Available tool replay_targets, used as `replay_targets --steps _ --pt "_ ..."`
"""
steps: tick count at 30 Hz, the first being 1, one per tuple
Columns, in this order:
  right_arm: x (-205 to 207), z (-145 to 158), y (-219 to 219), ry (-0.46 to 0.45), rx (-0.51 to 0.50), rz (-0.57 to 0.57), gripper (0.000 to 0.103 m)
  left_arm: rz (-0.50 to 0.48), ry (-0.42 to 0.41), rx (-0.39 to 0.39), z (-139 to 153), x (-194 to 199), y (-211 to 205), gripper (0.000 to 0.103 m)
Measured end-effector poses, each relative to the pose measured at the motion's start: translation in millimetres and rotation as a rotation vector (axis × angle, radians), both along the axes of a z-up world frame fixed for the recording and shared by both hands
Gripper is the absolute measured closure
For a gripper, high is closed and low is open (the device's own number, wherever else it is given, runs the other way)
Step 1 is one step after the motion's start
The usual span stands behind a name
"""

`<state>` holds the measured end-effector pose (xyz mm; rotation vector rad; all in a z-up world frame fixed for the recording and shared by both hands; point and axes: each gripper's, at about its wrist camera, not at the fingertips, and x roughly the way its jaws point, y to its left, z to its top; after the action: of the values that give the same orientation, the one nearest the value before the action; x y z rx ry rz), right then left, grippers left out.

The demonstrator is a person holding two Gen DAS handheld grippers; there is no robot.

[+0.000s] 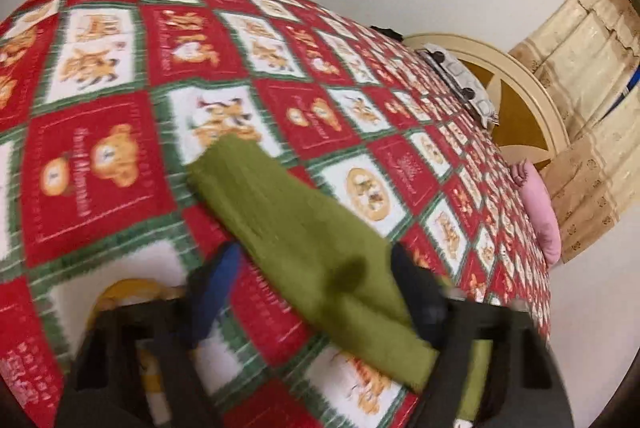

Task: Fold small clothes
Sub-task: 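Grasp the other green sleeve cuff with the left tool, then lay the held sleeve across the sweater body and open the left tool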

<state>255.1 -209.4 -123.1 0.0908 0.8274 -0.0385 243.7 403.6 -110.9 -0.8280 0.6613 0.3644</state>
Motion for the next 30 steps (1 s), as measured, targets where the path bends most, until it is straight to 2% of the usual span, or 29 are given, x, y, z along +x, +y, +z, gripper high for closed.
replay_targets --steps 1,2,3,6,10,14,16,18,20,23,26,30 --pt "0.0 0.0 0.1 0.0 -0.001 0.0 0.053 -0.031 0.0 -0.047 -5.4 6.4 -0.7 0.083" --pt "0.0 -0.1 -0.1 0.0 -0.001 0.0 0.053 -0.046 0.007 -0.091 -12.2 11.1 -0.8 0.095" --pt "0.1 0.0 -0.2 0.0 -0.001 0.0 0.053 -0.044 0.006 -0.092 -12.5 11.7 -1.9 0.095" --pt "0.1 0.0 -0.3 0.0 0.0 0.0 0.053 -0.045 0.015 0.025 0.3 11.4 -16.6 0.095" --pt "0.2 -0.1 -0.6 -0.001 0.002 0.0 0.053 -0.111 -0.036 0.155 37.6 27.0 -46.2 0.095" --pt "0.6 0.3 0.1 -0.004 0.01 0.0 0.053 -0.272 -0.166 0.285 93.3 35.0 -113.7 0.096" --pt "0.6 0.4 0.8 -0.005 0.013 0.0 0.053 -0.396 -0.246 0.383 119.5 31.7 -174.3 0.096" --pt "0.3 0.4 0.0 -0.006 0.014 0.0 0.053 -0.518 -0.3 0.435 130.1 28.3 -231.1 0.095" --pt "0.5 0.4 0.2 -0.007 0.019 0.0 0.053 -0.634 -0.329 0.44 130.4 29.5 -284.4 0.094" --pt "0.0 1.4 0.1 -0.011 0.033 0.001 0.053 -0.787 -0.315 0.5 113.9 30.8 -370.7 0.094" --pt "-1.7 1.2 -2.1 -0.014 0.043 0.001 0.053 -0.883 -0.254 0.483 87.4 35.9 -421.1 0.094" --pt "-2.4 1.1 -4.5 -0.018 0.06 0.001 0.052 -0.956 -0.147 0.502 52.9 39.8 -452.4 0.094"
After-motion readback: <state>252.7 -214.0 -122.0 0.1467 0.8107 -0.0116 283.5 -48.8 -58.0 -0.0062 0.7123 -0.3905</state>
